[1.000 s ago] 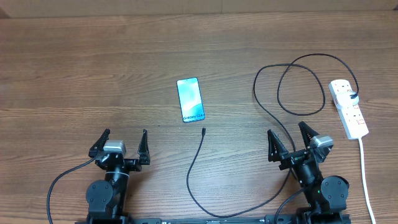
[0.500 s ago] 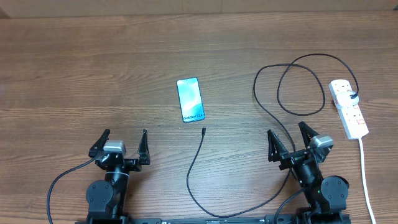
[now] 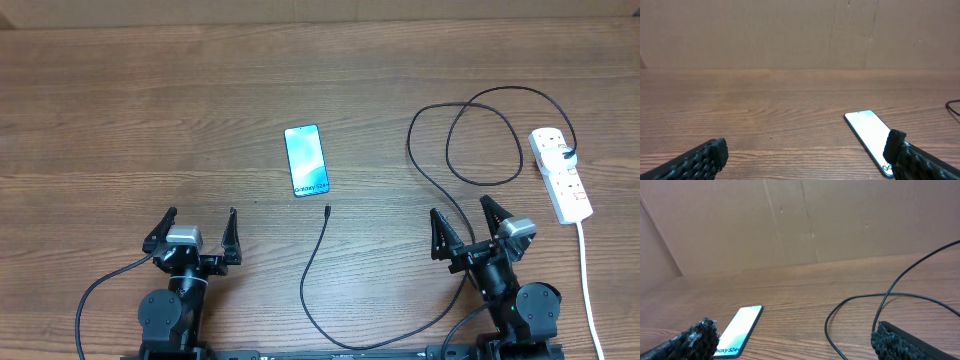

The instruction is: Plug charger to phone and switch on socket

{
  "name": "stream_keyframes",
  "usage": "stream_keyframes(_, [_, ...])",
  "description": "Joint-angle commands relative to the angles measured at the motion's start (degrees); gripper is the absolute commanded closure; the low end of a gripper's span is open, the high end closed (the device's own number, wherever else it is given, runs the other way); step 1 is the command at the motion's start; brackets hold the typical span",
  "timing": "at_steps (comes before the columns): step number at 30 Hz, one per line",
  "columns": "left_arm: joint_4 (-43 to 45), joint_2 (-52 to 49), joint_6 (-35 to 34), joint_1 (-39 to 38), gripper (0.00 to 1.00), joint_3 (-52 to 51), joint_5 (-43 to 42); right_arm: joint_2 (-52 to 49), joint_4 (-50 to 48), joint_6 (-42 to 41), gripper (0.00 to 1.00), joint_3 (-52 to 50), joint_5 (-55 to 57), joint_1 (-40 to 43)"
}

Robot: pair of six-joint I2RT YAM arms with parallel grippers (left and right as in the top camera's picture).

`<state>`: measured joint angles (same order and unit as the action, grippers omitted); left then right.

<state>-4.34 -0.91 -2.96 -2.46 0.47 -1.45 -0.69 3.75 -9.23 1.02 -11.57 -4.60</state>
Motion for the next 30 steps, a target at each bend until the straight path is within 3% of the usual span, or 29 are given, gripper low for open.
stream_keyframes(1, [-0.09,0.28,0.63,0.28,0.0,-0.2,-0.02,0.52,-0.13,-0.39,0.0,-0.57,0.57,-0.26])
stream_keyframes(15, [1.66,0.28,0.59,0.28,0.0,-0.2,0.52,0.52,-0.13,-0.39,0.0,-0.57,0.57,-0.26])
stream_keyframes(20, [2.19,0.28,-3.54,0.28,0.0,2.34,-8.48,0.52,-0.13,-0.39,0.0,-0.57,0.57,-0.26])
stream_keyframes(23, [1.29,0.26,-6.1,0.28,0.0,7.19,-14.95,0.52,-0.11,-0.39,0.0,-0.57,0.57,-0.26])
stream_keyframes(30, [-12.57,-4.59,-9.55,0.28,0.0,27.89,-13.09,0.52,-0.13,-0.39,0.0,-0.57,0.57,-0.26])
